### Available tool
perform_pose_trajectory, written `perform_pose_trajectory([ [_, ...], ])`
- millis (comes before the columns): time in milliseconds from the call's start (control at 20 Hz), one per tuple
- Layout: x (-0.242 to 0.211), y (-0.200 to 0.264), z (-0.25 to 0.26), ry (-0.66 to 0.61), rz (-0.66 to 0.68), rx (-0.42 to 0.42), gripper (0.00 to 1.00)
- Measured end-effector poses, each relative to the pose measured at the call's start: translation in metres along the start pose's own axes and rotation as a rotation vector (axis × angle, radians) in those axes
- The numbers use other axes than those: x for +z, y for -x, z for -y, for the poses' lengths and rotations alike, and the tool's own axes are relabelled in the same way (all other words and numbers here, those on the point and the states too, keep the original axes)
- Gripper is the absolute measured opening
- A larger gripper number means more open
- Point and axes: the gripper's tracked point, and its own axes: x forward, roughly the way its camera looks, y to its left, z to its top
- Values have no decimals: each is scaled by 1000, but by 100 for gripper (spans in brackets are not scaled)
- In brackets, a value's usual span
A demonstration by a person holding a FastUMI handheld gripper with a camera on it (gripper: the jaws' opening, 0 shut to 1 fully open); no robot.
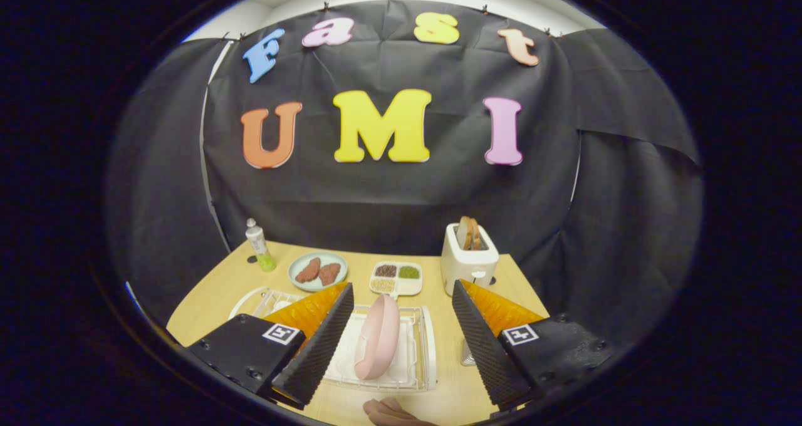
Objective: Take the plate from the dish rack, then take the spoon from the basket and place it into the plate.
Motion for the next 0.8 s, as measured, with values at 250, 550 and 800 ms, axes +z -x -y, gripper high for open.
perform_pose_trajectory([
  [250,-11,-50,-19,121,-293,-22,100],
  [550,-43,-92,-10,176,-644,-150,81],
  [800,-41,-96,-4,227,-711,-264,68],
])
